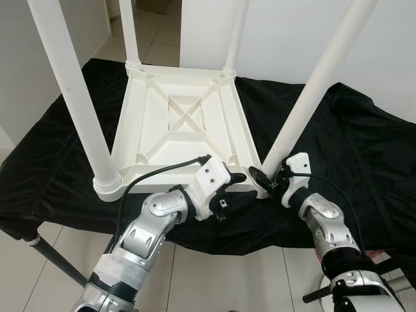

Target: Building children table

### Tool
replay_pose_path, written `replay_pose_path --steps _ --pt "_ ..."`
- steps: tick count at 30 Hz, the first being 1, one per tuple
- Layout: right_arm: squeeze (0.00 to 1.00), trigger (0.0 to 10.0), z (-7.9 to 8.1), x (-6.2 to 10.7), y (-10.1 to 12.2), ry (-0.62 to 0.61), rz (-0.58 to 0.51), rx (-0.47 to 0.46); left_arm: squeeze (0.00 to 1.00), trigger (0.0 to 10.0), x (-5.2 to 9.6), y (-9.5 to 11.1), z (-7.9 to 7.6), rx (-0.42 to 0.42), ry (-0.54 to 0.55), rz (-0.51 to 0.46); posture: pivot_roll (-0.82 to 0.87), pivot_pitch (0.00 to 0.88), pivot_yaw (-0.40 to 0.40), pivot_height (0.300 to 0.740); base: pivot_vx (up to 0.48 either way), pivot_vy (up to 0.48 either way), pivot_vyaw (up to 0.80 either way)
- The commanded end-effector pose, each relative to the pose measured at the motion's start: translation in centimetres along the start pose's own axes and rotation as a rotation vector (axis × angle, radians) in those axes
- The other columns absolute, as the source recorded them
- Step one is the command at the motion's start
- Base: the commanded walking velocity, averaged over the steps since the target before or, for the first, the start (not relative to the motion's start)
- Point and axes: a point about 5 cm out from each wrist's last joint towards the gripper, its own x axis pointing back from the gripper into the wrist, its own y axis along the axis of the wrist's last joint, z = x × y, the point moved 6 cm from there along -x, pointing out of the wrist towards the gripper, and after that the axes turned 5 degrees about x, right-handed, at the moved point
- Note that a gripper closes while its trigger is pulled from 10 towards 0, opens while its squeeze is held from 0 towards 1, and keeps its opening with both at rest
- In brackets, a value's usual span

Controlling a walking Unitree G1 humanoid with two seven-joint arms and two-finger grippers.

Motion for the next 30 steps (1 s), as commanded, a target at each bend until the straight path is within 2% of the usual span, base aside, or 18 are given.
replay_pose_path --steps 1,4,5,8,10,12,15,17,18,20,27,28,30 --pt "0.0 10.0 0.6 0.5 -1.7 -0.016 0.08 0.045 0.0 10.0 0.1 -0.2 0.1 0.005 0.025 0.009 -0.01 0.0 -0.095 0.74 0.0 0.0 0.0" --pt "0.0 10.0 1.0 0.6 -1.6 -0.066 0.081 0.031 0.0 10.0 0.1 -0.3 0.1 0.006 0.024 0.009 -0.01 0.0 -0.095 0.74 0.0 0.0 0.0" --pt "0.0 10.0 0.8 0.9 -1.9 -0.175 0.086 -0.031 0.0 10.0 0.1 -0.2 0.1 0.009 0.023 0.009 -0.01 0.0 -0.094 0.74 0.0 0.0 0.0" --pt "0.0 10.0 0.8 1.1 -1.8 -0.268 0.074 -0.087 0.0 10.0 0.1 -0.3 0.0 0.009 0.021 0.01 -0.01 0.0 -0.097 0.74 0.0 0.0 0.0" --pt "0.0 10.0 0.9 1.1 -1.6 -0.297 0.063 -0.101 0.0 10.0 0.1 -0.4 0.0 0.009 0.02 0.011 -0.01 0.0 -0.097 0.74 0.0 0.0 0.0" --pt "0.0 10.0 1.0 1.3 -1.6 -0.413 0.061 -0.131 0.0 10.0 0.0 -0.3 -0.1 0.012 0.02 0.008 -0.01 0.0 -0.097 0.74 0.0 0.0 0.0" --pt "0.0 10.0 1.0 1.4 -1.8 -0.464 0.069 -0.141 0.0 10.0 0.0 -0.2 -0.1 0.013 0.02 0.006 -0.01 0.0 -0.097 0.74 0.0 0.0 0.0" --pt "0.0 10.0 1.6 1.6 -1.9 -0.557 0.098 -0.156 0.0 10.0 -0.1 -0.2 -0.2 0.015 0.019 0.004 -0.01 0.0 -0.098 0.74 0.0 0.0 0.0" --pt "0.0 10.0 1.6 1.6 -1.9 -0.557 0.098 -0.156 0.0 10.0 -0.1 -0.2 -0.2 0.015 0.019 0.004 -0.01 0.0 -0.098 0.74 0.0 0.0 0.0" --pt "0.0 10.0 2.7 1.3 -1.8 -0.539 0.111 -0.168 0.0 10.0 -0.1 -0.2 -0.2 0.015 0.019 0.003 -0.01 0.0 -0.1 0.74 0.0 0.0 0.0" --pt "0.0 10.0 2.5 1.5 -1.9 -0.545 0.126 -0.171 0.0 10.0 0.0 -0.1 -0.2 0.014 0.02 0.004 -0.01 0.0 -0.101 0.74 0.0 0.0 0.0" --pt "0.51 10.0 2.5 1.5 -1.8 -0.544 0.127 -0.175 0.0 10.0 0.0 -0.1 -0.1 0.014 0.022 0.005 0.0 0.0 -0.104 0.74 0.0 0.0 0.0" --pt "0.51 10.0 2.5 1.5 -1.8 -0.544 0.127 -0.177 0.0 10.0 0.1 -0.2 -0.1 0.014 0.023 0.005 0.0 0.0 -0.104 0.74 0.0 0.0 0.0"
